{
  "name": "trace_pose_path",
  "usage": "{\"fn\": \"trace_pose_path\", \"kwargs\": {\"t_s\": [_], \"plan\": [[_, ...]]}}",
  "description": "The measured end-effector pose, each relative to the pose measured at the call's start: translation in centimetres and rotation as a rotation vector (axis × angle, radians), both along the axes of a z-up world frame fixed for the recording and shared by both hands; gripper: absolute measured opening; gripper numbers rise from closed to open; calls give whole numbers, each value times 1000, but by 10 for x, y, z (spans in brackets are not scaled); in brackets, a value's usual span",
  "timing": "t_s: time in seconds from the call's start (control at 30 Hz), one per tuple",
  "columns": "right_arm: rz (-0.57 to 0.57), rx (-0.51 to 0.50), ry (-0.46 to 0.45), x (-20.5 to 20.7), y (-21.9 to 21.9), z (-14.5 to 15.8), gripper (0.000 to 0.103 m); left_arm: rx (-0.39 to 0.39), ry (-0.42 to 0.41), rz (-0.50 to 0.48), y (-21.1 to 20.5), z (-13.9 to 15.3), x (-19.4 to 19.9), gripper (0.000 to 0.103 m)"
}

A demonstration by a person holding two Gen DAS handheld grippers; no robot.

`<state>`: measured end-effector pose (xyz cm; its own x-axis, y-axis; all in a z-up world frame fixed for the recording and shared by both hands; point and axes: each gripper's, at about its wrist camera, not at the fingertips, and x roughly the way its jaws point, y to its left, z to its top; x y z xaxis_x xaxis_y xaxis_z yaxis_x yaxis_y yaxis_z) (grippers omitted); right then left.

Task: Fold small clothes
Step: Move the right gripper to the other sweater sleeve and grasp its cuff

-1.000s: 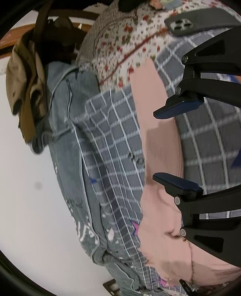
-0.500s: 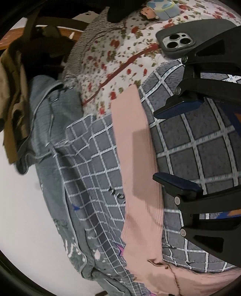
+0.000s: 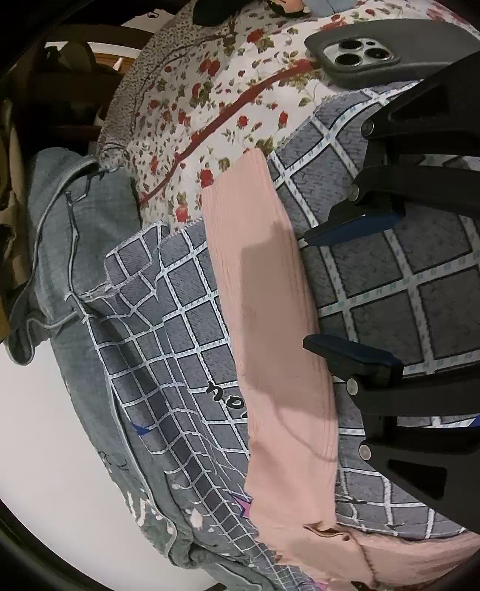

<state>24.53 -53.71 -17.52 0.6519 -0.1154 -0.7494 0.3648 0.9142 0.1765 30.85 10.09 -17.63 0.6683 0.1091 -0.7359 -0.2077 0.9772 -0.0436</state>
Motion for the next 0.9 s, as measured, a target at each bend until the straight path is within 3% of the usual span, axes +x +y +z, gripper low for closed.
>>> {"fn": "trace_pose_path", "kwargs": {"t_s": [0.3, 0.53, 0.63, 0.9], "plan": [[-48, 94, 46, 22, -11, -8, 51, -15, -2, -5, 1, -1, 2, 78], [-93, 83, 67, 32, -11, -7, 52, -48, -2, -25, 4, -3, 7, 79], [-97, 76, 101, 29, -10, -4, 52, -49, -2, -28, 3, -3, 7, 80], [-197, 185, 95, 10, -27, -6, 52, -60, -5, -34, 4, -3, 6, 80]]}}
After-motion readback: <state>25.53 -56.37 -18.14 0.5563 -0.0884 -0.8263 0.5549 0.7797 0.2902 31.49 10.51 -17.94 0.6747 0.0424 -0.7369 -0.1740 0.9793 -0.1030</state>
